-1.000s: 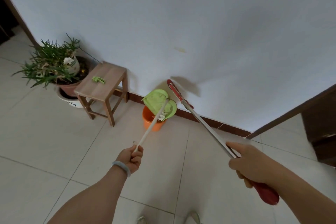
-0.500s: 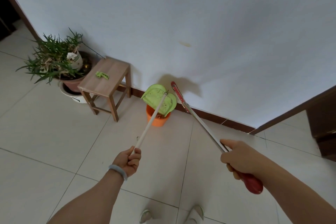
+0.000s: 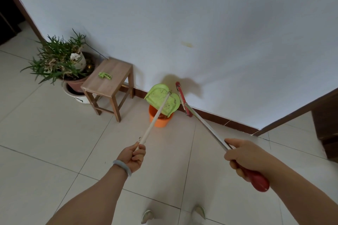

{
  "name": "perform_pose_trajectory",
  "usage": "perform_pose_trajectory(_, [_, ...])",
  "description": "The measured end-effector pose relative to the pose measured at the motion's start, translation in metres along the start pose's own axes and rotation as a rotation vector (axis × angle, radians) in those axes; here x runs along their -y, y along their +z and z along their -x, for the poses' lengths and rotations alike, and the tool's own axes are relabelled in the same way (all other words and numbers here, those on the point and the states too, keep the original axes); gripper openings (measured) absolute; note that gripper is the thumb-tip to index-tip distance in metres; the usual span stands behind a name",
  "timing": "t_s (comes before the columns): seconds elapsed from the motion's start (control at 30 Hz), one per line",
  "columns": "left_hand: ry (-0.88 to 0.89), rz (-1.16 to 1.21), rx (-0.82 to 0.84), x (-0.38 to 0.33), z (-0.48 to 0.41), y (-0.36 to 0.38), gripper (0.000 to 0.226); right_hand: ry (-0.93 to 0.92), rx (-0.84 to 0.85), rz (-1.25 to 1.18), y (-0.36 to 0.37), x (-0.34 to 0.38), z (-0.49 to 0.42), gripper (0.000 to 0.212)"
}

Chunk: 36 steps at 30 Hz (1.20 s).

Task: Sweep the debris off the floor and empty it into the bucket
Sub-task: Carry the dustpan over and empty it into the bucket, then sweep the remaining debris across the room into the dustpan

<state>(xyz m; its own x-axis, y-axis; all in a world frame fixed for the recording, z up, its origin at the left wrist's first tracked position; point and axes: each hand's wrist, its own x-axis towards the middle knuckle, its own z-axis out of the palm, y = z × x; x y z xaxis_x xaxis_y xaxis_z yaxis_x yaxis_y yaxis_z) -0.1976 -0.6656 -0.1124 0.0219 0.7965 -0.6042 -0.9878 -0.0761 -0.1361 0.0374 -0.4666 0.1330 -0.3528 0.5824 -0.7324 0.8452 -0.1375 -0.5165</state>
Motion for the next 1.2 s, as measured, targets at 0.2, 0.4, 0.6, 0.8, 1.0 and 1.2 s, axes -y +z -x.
perform_pose_trajectory(0.2, [0.081, -0.041, -0.085, 0.001, 0.024, 0.009, 0.022, -0.037, 0.008, -0.013, -0.010, -0.013, 0.006, 0.062])
perform_pose_trajectory(0.4, [0.122, -0.136, 0.041, 0.023, 0.059, 0.010, 0.049, -0.098, 0.055, 0.000, -0.035, -0.029, 0.015, 0.064])
perform_pose_trajectory(0.6, [0.258, -0.201, -0.042, 0.057, 0.099, 0.007, 0.060, -0.136, 0.160, -0.046, -0.048, -0.038, 0.022, 0.050])
perform_pose_trajectory(0.8, [0.425, -0.179, -0.169, 0.112, 0.161, -0.006, 0.062, -0.114, 0.338, -0.079, -0.033, -0.044, 0.023, 0.054])
perform_pose_trajectory(1.0, [0.638, -0.068, -0.453, 0.174, 0.225, -0.052, 0.012, -0.142, 0.569, 0.129, 0.014, -0.056, 0.009, 0.016])
perform_pose_trajectory(1.2, [0.738, 0.010, -0.713, 0.225, 0.265, -0.097, 0.014, -0.077, 0.705, 0.288, 0.087, -0.071, 0.005, 0.012])
